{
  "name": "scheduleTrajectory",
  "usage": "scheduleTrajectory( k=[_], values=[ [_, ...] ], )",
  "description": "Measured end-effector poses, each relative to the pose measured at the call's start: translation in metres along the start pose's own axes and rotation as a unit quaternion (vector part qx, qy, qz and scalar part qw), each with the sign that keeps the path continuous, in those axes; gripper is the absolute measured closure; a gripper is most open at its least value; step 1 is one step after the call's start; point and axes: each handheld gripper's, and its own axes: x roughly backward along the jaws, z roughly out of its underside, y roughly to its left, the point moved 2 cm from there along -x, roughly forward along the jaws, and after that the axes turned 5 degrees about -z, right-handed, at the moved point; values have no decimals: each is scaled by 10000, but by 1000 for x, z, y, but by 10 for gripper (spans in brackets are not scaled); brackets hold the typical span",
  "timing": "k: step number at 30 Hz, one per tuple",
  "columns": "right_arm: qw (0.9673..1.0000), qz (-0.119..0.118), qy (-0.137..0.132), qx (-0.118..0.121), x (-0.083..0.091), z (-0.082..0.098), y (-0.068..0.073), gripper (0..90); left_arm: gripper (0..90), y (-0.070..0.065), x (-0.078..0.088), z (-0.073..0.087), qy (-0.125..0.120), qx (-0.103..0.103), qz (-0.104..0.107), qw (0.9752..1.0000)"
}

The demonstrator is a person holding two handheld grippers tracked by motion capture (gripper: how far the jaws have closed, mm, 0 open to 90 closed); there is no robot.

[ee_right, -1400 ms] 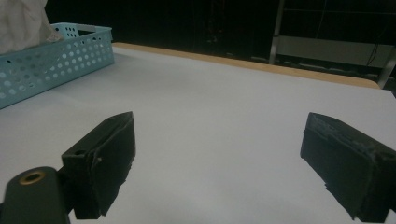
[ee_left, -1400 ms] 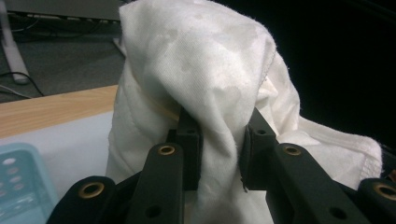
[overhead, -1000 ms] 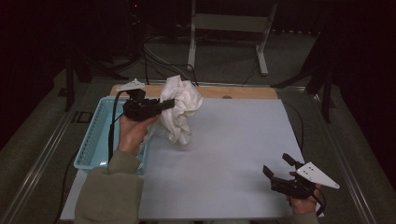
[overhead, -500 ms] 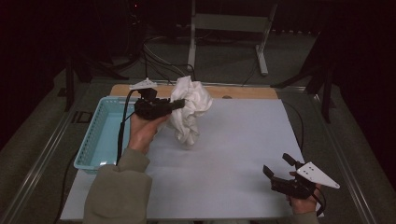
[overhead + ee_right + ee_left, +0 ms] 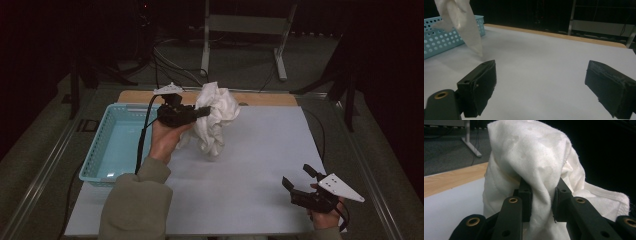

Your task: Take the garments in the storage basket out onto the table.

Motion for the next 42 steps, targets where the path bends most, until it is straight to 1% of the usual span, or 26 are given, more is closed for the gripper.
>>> scheduleTrajectory(
  k=[3, 11, 15, 19, 26, 31, 37, 42],
  values=[
    [10000, 2, -4, -4, 0, 0, 0, 104, 747, -2, -5, 1, 26, -2, 46, 10000],
    [10000, 2, -9, -4, 1, 0, -1, 104, 747, -4, -12, 4, 89, -11, 47, 9999],
    [10000, 2, -9, -1, 1, 0, 0, 104, 746, -4, -15, 6, 146, -77, -59, 9998],
    [10000, 8, -13, -4, 1, 0, -1, 104, 746, -1, -17, 10, 169, -86, -164, 9997],
    [10000, 5, -4, 2, 1, 0, 0, 104, 745, 5, -19, 19, 211, 9, -228, 9995],
    [10000, 5, -4, 4, 1, 0, 0, 104, 744, 7, -22, 24, 227, 41, -283, 9993],
    [10000, 3, -5, 8, 1, 0, 0, 104, 743, 8, -26, 32, 252, 34, -385, 9989],
    [10000, 8, -3, 11, 1, 0, 0, 104, 743, 9, -28, 38, 223, 25, -403, 9989]
  ],
)
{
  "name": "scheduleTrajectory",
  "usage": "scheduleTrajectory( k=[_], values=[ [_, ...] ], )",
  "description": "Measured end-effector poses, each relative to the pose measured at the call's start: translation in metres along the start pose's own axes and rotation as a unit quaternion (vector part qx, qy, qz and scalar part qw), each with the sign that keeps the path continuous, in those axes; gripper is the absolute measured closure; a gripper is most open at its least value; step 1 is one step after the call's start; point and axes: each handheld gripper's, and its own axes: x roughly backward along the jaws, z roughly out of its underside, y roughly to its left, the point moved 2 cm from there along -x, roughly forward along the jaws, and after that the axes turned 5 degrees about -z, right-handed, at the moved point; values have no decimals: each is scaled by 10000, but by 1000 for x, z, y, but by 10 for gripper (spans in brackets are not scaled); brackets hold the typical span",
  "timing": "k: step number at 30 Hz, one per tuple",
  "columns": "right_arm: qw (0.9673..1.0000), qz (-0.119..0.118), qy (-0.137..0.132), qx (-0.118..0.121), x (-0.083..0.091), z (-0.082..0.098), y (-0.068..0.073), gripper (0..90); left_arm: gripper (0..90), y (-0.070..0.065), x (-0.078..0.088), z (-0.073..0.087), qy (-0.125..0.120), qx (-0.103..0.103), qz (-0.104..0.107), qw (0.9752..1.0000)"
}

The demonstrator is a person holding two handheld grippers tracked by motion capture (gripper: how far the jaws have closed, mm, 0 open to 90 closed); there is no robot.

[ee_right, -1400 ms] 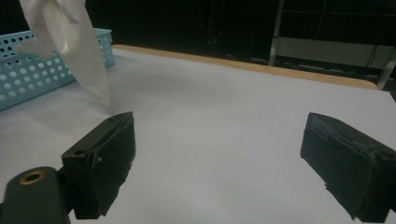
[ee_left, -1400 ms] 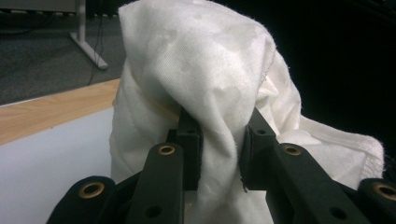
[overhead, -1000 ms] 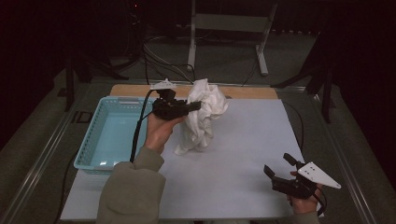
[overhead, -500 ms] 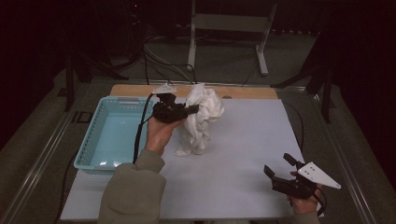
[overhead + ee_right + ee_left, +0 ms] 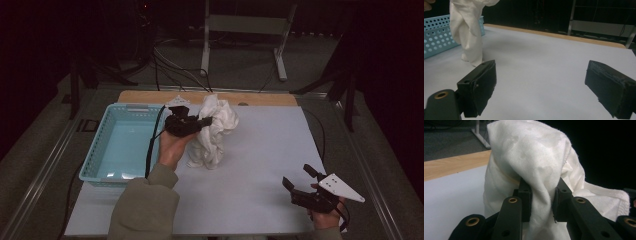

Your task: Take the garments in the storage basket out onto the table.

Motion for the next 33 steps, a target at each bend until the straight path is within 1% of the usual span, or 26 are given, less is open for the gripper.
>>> scheduleTrajectory(
  k=[14, 20, 33],
  values=[
    [10000, -7, 2, 8, 0, 0, 0, 104, 742, -3, -11, 11, 91, -5, 8, 10000],
    [10000, -8, 1, 14, -1, 0, 0, 104, 741, -3, -15, 15, 118, 23, 8, 9999],
    [10000, 1, -1, 9, 0, 0, 0, 104, 736, -6, -24, 23, 222, -38, -6, 9997]
  ],
)
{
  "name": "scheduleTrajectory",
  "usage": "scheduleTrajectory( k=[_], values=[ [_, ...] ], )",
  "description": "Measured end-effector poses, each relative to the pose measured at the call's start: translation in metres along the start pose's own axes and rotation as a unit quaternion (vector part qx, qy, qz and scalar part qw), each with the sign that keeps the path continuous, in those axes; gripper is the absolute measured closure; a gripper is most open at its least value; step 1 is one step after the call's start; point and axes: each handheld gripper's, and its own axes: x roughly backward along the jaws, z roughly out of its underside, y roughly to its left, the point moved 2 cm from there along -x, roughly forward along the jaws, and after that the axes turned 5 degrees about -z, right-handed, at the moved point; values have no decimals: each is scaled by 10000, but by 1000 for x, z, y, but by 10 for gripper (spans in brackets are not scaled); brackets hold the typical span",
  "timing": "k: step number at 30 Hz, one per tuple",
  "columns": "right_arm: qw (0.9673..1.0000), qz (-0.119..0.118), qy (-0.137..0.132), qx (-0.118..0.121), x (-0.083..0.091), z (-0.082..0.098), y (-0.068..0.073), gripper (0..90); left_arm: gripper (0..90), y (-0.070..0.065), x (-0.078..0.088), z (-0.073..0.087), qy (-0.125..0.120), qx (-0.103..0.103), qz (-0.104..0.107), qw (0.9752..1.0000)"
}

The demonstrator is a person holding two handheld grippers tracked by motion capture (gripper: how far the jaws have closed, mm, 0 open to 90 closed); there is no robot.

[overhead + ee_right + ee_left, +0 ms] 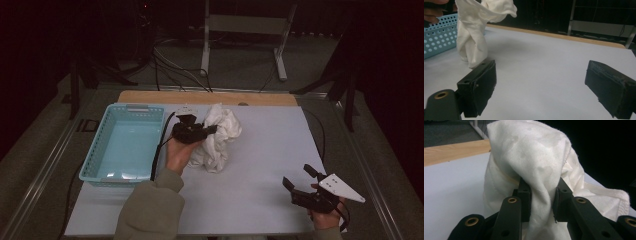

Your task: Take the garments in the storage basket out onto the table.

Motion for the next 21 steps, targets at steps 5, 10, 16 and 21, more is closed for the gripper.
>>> scheduleTrajectory(
  k=[5, 10, 16, 21],
  values=[
    [10000, 8, -4, -9, 0, 0, -1, 104, 731, -1, -4, 3, 42, -17, -1, 10000],
    [10000, 10, -3, -6, 0, 0, -1, 104, 730, -3, -7, 6, 90, -24, -3, 10000],
    [10000, 14, -7, -8, 0, 0, -1, 104, 725, -4, -10, 9, 145, -40, 8, 9999],
    [10000, 12, 0, -4, 0, 0, 0, 104, 720, -6, -14, 12, 191, -42, 32, 9998]
  ],
)
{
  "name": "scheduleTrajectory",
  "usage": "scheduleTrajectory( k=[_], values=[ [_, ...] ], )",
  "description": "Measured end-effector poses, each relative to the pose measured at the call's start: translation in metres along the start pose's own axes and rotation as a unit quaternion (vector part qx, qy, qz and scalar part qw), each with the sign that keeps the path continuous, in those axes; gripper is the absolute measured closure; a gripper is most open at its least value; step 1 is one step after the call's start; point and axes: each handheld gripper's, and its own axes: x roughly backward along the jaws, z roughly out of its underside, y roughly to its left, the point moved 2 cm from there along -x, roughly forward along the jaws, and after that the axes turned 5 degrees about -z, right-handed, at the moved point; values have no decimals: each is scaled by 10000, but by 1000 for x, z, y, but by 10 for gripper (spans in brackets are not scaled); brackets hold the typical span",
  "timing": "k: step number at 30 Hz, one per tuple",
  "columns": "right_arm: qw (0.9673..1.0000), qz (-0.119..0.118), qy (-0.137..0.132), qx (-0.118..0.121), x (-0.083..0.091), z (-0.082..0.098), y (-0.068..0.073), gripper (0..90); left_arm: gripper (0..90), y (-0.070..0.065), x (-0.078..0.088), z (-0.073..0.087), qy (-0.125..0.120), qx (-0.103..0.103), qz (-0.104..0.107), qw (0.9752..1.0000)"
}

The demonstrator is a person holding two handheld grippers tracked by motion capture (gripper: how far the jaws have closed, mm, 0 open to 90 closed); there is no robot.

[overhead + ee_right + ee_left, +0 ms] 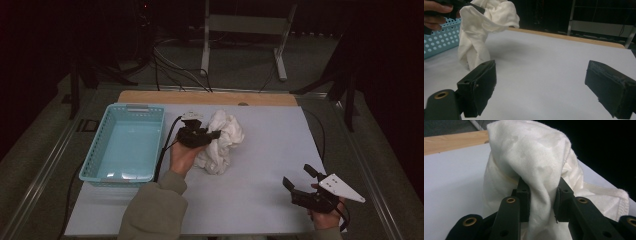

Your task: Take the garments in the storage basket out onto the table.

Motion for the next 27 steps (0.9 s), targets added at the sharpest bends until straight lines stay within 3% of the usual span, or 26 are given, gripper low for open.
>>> scheduleTrajectory(
  k=[4, 6, 9, 14, 17, 27],
  values=[
    [10000, 2, -7, -2, 0, 0, 0, 104, 700, -3, -4, 3, 74, -15, 24, 10000],
    [10000, 4, -7, -1, 0, 0, 0, 104, 569, -3, -8, 4, 176, 60, 2, 9998],
    [10000, 5, -3, 6, 0, 0, 0, 104, 247, -4, -10, 5, 222, 99, -97, 9997],
    [10000, 8, -5, 7, 0, 0, 0, 104, 44, -4, -8, 4, 251, 114, -88, 9996],
    [10000, 8, 2, 1, 0, 0, 0, 104, 5, -3, -4, 3, 168, 159, -2, 9997],
    [10000, 7, 2, -3, 0, 0, 0, 104, 4, 0, 16, -3, -184, 88, -174, 9996]
  ],
)
